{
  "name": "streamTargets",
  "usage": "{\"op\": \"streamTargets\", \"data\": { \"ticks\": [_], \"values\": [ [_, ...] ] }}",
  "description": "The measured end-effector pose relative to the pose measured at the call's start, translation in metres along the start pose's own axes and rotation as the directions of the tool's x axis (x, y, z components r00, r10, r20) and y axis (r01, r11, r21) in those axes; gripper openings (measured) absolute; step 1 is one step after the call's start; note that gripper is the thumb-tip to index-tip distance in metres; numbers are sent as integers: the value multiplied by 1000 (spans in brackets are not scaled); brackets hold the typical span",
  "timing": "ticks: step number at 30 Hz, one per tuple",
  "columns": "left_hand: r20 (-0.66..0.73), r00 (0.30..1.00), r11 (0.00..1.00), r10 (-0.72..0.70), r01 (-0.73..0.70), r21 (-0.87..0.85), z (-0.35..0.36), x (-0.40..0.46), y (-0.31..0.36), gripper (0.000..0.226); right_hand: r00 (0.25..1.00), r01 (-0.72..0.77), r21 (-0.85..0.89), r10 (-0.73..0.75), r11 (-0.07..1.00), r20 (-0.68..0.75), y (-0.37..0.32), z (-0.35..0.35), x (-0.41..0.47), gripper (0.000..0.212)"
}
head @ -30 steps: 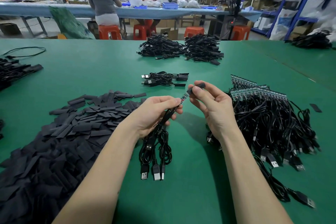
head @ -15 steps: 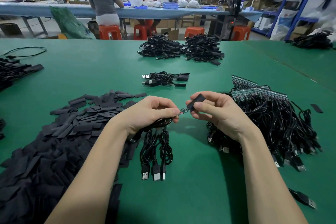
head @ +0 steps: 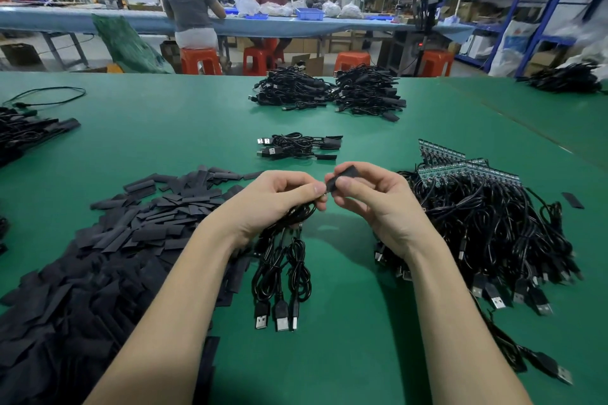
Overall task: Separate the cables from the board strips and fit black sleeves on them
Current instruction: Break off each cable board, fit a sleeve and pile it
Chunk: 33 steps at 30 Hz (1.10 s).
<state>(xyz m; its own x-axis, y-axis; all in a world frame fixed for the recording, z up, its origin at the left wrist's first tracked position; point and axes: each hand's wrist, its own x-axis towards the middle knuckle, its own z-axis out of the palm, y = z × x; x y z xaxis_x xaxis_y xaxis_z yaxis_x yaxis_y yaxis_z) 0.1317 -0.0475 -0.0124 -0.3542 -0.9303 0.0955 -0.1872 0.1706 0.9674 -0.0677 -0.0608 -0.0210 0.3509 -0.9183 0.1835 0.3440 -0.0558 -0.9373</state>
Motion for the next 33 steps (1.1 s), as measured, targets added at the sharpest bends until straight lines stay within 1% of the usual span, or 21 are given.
{"op": "streamTargets", "data": {
  "ticks": [2, 4, 5, 8, 9, 11, 13, 15, 19, 24, 26, 30, 33],
  "values": [
    [-72, 997, 999, -9, 7, -40, 3, 4, 1, 17, 995, 17, 65, -10, 998, -99, 2, -1, 2, 16],
    [-151, 988, 999, 21, -26, -27, 3, 7, 0, 31, 983, 19, 90, -2, 996, -182, 3, -4, 2, 17],
    [-181, 982, 998, 61, -57, 29, 2, 7, -2, 33, 978, 15, 91, 5, 996, -210, 4, -6, 2, 19],
    [-179, 960, 950, 216, -164, 266, 4, 9, -4, 19, 972, -4, 90, 25, 996, -235, 6, -6, 3, 22],
    [-187, 950, 929, 252, -183, 321, 7, 10, -4, 17, 972, -7, 96, 29, 995, -234, 7, -5, 3, 23],
    [-230, 931, 916, 282, -190, 354, 12, 11, -5, 16, 970, -9, 118, 37, 993, -242, 8, -3, 5, 23],
    [-264, 918, 923, 295, -202, 328, 14, 11, -6, 11, 967, -3, 146, 40, 989, -253, 10, -3, 6, 21],
    [-276, 911, 927, 307, -221, 304, 15, 12, -7, 6, 964, 7, 179, 41, 984, -263, 11, -2, 7, 14],
    [-297, 905, 939, 306, -236, 249, 16, 13, -8, 4, 965, 8, 239, 55, 971, -257, 11, -1, 7, 6],
    [-304, 902, 944, 308, -251, 212, 17, 14, -9, 6, 974, -2, 221, 52, 975, -221, 11, 0, 6, 20],
    [-290, 905, 945, 310, -261, 198, 16, 15, -9, 7, 974, 1, 193, 43, 981, -223, 11, 0, 6, 21],
    [-283, 915, 950, 288, -235, 207, 10, 15, -11, 11, 964, 23, 183, 27, 983, -266, 11, -1, 6, 13],
    [-287, 924, 966, 252, -225, 124, 9, 13, -12, 8, 961, 19, 179, 31, 984, -274, 11, -2, 6, 8]
  ]
}}
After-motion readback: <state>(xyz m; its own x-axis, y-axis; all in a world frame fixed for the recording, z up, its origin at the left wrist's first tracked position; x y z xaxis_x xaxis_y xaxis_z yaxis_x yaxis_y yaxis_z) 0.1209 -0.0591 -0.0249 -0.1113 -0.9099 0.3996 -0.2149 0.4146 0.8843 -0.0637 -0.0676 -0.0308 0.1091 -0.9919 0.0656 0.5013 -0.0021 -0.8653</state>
